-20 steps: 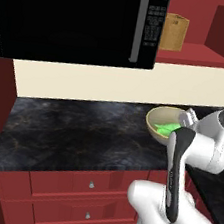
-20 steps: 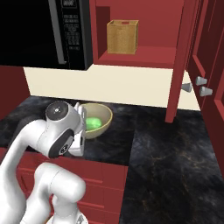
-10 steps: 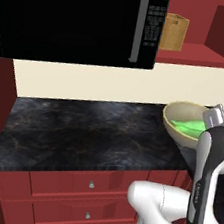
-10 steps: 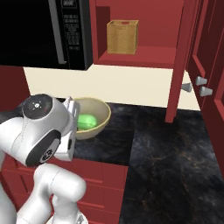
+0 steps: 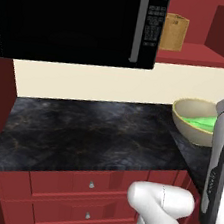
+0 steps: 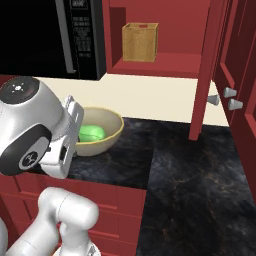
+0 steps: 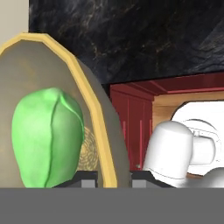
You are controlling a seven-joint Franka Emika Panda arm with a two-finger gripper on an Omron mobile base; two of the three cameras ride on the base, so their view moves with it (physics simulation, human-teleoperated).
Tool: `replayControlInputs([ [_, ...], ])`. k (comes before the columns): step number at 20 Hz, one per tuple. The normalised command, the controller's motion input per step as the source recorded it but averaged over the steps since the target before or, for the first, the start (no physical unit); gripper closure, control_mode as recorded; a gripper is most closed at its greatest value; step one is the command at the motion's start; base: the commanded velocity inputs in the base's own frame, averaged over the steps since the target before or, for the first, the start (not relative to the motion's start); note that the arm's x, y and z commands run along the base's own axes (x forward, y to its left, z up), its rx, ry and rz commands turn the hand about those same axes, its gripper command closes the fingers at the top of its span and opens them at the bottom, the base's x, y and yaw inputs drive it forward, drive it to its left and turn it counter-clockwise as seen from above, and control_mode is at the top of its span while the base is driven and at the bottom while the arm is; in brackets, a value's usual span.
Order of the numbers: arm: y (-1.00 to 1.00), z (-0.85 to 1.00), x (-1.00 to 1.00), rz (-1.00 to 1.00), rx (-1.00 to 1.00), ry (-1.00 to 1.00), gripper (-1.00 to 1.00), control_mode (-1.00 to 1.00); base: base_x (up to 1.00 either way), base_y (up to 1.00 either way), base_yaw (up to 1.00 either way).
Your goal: Pick the corn from the cabinet and place it in the bowl. Then pick the bowl and place it in the sink. Then turn on the sink facuet.
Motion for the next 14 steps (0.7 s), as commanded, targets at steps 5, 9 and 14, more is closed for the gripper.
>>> replayControlInputs([
  [5,0.0,0.0,-0.01,0.0,0.0,0.0,1.0,-1.0,0.0,0.0,0.0],
  [9,0.0,0.0,-0.03,0.0,0.0,0.0,1.0,1.0,-0.08,0.0,0.0],
  [14,0.0,0.0,0.0,0.0,0.0,0.0,1.0,1.0,-0.55,0.05,0.0],
])
